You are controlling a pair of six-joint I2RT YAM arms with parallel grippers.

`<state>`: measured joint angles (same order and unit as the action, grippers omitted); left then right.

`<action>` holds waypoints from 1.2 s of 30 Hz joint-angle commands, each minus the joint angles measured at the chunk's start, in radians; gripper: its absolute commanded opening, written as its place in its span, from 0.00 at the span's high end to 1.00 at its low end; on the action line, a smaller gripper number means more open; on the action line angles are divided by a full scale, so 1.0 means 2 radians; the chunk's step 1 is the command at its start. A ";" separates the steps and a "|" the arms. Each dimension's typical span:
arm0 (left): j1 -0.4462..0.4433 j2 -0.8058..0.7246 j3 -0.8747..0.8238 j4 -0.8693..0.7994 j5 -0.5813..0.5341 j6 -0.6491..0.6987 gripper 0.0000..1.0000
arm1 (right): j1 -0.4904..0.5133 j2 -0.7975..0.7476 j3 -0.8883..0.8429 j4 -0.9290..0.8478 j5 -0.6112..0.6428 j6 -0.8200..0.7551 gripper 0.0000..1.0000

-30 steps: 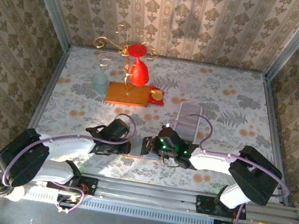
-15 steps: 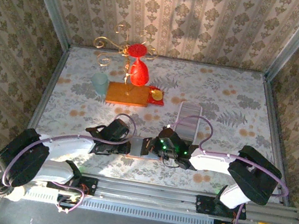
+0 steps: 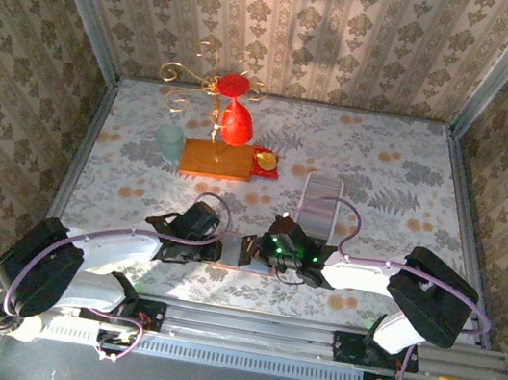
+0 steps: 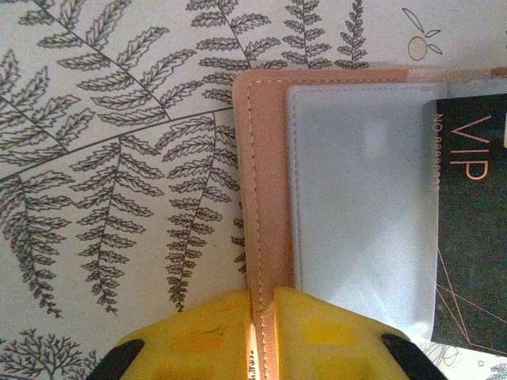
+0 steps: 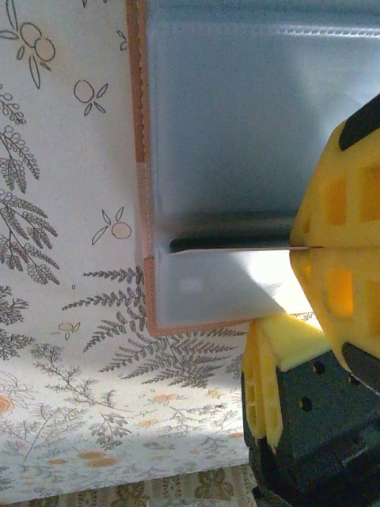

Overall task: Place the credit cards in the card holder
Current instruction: Insert the credit card into the card slot.

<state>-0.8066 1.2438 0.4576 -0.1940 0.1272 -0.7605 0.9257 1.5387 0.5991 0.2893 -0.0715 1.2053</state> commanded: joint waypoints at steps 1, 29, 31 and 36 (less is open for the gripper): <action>-0.007 0.009 -0.006 -0.004 0.002 -0.006 0.84 | 0.004 0.007 0.000 0.015 -0.007 0.008 1.00; -0.009 0.009 -0.008 -0.004 0.002 -0.008 0.86 | 0.004 0.029 0.060 -0.126 0.013 -0.081 0.73; -0.010 0.009 -0.009 -0.004 0.002 -0.008 0.87 | 0.004 0.035 0.072 -0.138 0.012 -0.094 0.74; -0.011 0.010 -0.009 -0.003 0.002 -0.009 0.87 | 0.004 0.059 0.100 -0.146 0.000 -0.111 0.79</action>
<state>-0.8124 1.2446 0.4576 -0.1932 0.1192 -0.7670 0.9268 1.6272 0.7586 0.0586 -0.0822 1.0378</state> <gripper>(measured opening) 0.130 0.214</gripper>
